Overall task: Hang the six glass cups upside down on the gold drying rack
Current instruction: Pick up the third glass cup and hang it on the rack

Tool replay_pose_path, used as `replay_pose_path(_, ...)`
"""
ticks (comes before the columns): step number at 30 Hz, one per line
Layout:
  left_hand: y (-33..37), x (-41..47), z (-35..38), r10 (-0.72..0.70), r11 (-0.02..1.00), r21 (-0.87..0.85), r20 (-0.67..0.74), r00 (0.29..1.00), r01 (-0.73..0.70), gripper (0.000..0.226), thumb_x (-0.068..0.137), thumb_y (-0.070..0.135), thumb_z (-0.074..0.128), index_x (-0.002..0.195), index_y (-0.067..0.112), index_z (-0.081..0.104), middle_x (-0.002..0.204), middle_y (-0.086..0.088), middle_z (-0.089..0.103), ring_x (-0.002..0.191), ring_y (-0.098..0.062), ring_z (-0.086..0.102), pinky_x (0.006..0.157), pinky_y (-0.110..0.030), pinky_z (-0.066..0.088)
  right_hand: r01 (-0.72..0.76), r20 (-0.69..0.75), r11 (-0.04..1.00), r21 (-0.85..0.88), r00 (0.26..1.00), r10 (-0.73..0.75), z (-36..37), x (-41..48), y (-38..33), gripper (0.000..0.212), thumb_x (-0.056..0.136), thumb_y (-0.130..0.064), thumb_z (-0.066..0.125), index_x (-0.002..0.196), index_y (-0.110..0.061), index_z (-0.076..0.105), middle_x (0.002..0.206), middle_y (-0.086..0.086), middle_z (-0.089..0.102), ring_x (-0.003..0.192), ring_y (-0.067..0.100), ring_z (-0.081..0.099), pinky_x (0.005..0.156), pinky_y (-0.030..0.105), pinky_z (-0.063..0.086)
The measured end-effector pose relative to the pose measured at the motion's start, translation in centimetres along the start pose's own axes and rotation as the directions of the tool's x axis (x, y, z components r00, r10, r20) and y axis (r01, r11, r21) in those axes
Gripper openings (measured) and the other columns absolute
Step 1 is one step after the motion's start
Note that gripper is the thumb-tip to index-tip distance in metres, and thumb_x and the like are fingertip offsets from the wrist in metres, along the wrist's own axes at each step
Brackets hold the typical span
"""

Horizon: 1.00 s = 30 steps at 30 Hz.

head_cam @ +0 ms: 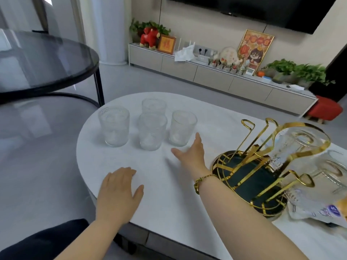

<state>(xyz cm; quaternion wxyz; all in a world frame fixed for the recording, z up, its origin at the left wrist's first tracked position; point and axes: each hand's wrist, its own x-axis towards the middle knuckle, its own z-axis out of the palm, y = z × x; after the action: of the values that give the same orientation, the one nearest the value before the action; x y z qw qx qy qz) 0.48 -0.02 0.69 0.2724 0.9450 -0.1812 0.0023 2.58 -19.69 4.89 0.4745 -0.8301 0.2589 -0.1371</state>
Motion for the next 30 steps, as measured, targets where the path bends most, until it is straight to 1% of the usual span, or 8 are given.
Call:
replay_pose_path(2,0.0,0.0,0.0,0.003,1.0,0.014,0.001,1.0,-0.003,0.079,0.07,0.054,0.016,0.12,0.006,0.054,0.131,-0.014,0.055,0.126,-0.03,0.045,0.112,-0.042,0.022,-0.026,-0.009,0.998,0.049,1.0,0.027,1.1,1.3,0.5,0.101,0.068,-0.024,0.073,0.139,-0.014,0.003,0.149,0.008,0.021,0.136,0.027,0.019,0.108,0.038,0.023)
replay_pose_path(6,0.4,0.2,-0.4,0.018,0.998,0.061,0.013,1.0,-0.019,0.06,0.074,0.043,0.03,0.1,0.002,0.066,0.108,-0.018,0.068,0.104,-0.037,0.062,0.096,-0.051,0.039,0.002,-0.107,0.996,0.089,0.994,0.007,3.0,2.9,0.8,0.101,0.064,-0.028,0.074,0.138,-0.014,0.007,0.146,0.007,0.031,0.131,0.027,0.031,0.11,0.048,0.025)
replay_pose_path(10,0.5,0.2,-0.9,0.009,0.987,0.157,0.069,0.998,-0.02,0.051,0.072,0.038,0.035,0.091,0.005,0.068,0.097,-0.013,0.073,0.093,-0.033,0.068,0.082,-0.055,0.05,-0.085,-0.168,0.991,0.108,0.981,0.102,3.7,4.3,0.7,0.108,0.066,-0.039,0.071,0.139,-0.016,-0.005,0.146,0.006,0.03,0.136,0.023,0.019,0.115,0.041,-0.004)
replay_pose_path(13,0.3,0.3,-0.7,0.016,0.981,0.191,0.067,0.998,-0.028,0.05,0.072,0.039,0.035,0.09,0.007,0.069,0.096,-0.011,0.073,0.092,-0.03,0.069,0.082,-0.052,0.051,-0.119,-0.153,0.986,0.117,0.979,0.136,3.3,5.5,0.4,0.096,0.067,-0.039,0.07,0.136,-0.013,0.009,0.138,0.008,0.04,0.134,0.023,0.023,0.114,0.04,-0.008)
replay_pose_path(16,0.1,0.5,-0.4,0.036,0.984,0.173,0.028,0.999,-0.041,0.051,0.072,0.04,0.035,0.092,0.006,0.068,0.098,-0.012,0.072,0.094,-0.032,0.068,0.092,-0.043,0.047,-0.13,-0.171,0.984,0.121,0.974,0.15,3.1,5.6,-0.1,0.079,0.066,-0.036,0.071,0.125,-0.009,0.024,0.114,0.003,0.046,0.123,0.025,0.032,0.115,0.045,0.007)
replay_pose_path(19,-0.1,0.5,0.1,0.032,0.994,0.108,0.016,0.999,-0.033,0.06,0.073,0.044,0.03,0.1,0.004,0.065,0.111,-0.017,0.068,0.107,-0.036,0.061,0.099,-0.049,0.039,-0.06,-0.193,0.971,0.233,0.975,0.107,3.2,4.2,-1.7,0.061,0.062,-0.029,0.073,0.106,-0.015,0.033,0.097,-0.006,0.042,0.1,0.017,0.04,0.107,0.046,0.029)
replay_pose_path(24,-0.1,0.1,0.1,0.016,0.998,0.054,0.046,0.999,-0.018,0.056,0.086,0.045,0.032,0.13,0.012,0.043,0.145,-0.006,0.039,0.137,-0.022,0.028,0.116,-0.036,0.009,0.134,-0.265,0.959,0.251,0.962,-0.065,-0.2,0.7,-5.2,0.058,0.057,-0.022,0.075,0.1,-0.015,0.037,0.108,0.007,0.047,0.101,0.026,0.05,0.086,0.045,0.049)
replay_pose_path(30,0.5,-0.1,0.0,-0.002,0.993,0.122,0.074,0.997,-0.007,0.047,0.095,0.035,0.034,0.138,0.016,0.028,0.152,-0.001,0.024,0.141,-0.016,0.016,0.116,-0.035,0.002,0.241,-0.276,0.95,0.196,0.944,-0.183,-7.4,-3.9,-7.2,0.066,0.062,-0.02,0.073,0.114,-0.012,0.034,0.115,0.007,0.043,0.103,0.021,0.046,0.082,0.038,0.051)
